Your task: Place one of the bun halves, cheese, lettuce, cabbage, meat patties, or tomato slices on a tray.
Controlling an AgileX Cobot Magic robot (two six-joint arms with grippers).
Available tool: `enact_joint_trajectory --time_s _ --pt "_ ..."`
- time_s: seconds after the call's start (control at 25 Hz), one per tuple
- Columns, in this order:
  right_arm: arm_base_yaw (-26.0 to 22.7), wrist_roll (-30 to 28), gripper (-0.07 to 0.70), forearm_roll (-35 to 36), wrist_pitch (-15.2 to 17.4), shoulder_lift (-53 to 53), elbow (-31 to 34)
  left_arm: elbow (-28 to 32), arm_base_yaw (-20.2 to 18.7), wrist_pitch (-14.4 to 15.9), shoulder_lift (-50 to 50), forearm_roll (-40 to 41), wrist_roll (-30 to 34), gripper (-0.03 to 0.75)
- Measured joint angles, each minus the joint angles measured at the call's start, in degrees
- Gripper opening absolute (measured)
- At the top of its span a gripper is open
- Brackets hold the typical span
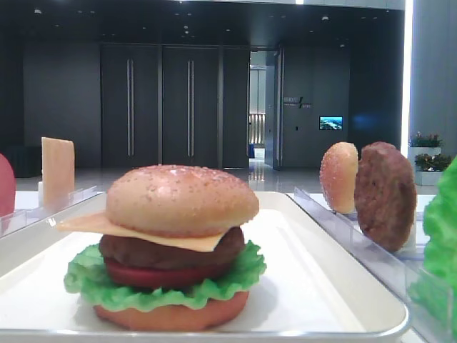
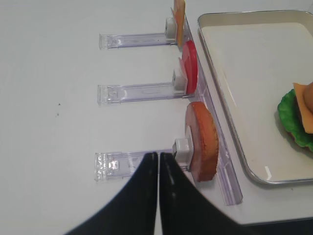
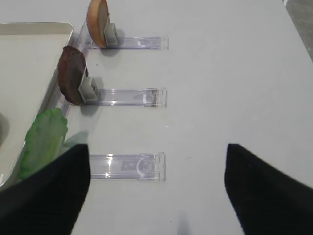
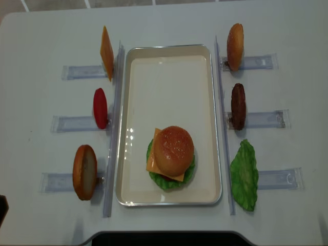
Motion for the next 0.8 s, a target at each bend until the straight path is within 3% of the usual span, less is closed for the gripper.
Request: enact_joint_trajectory --time_s 0.8 --pt "0.00 0.00 0.539 0.00 0.00 0.00 0.00 0.00 0.00 0.00 0.00 0.00 0.00 0.000"
